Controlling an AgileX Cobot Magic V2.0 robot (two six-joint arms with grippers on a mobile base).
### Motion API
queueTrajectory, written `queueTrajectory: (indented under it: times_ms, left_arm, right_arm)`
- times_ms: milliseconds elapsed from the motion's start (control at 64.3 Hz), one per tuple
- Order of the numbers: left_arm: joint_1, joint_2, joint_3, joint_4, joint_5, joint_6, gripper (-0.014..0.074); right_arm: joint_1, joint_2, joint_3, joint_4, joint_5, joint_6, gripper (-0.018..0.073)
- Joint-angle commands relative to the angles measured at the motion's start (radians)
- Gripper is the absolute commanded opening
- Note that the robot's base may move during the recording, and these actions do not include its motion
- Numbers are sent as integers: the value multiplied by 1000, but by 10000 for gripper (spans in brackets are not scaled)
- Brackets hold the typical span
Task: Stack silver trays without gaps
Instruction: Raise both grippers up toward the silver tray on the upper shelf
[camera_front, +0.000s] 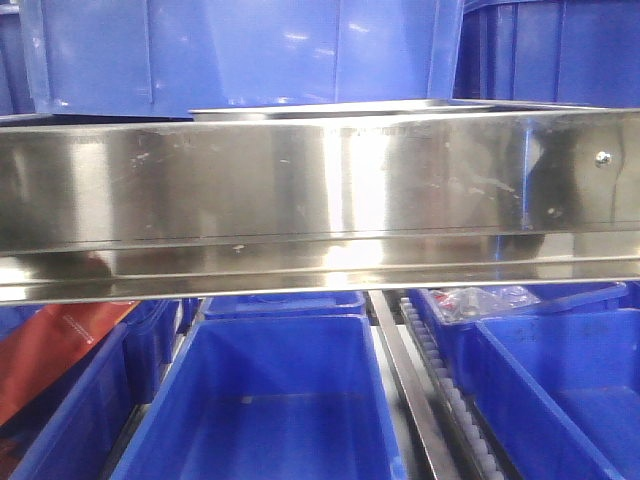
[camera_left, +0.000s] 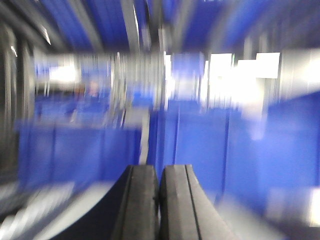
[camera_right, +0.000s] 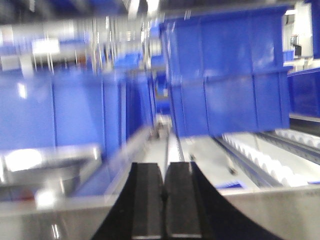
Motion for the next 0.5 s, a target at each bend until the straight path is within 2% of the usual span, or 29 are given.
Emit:
queueTrajectory:
  times_ms: [0,93,171,233,311,404,482]
  left_arm:
    - [2,-2,-105,-77,76,-12,-7]
    - [2,1,-265,-51,376,-10,-8]
    - [2,32,-376,-11,595,-10,-8]
    - [2,63,-449,49,676,-6,-8]
    - [2,113,-528,121,739,-6,-8]
    - [2,194,-649,125,811,-6,-8]
    - [2,267,-743,97,885,9,-8]
  right_arm:
    - [-1,-3,-36,62,-17,-1,-78]
    - [-1,-3,-140,70,116,-1,-78]
    - [-1,-3,-253,71,283,-1,-78]
    - [-1,-3,-346,64,404,-1,-78]
    - [-1,30,-454,10,528,-5,-78]
    - [-1,138,-584,-51,626,-19,-78]
    - [-1,229,-674,-51,707,-19,-78]
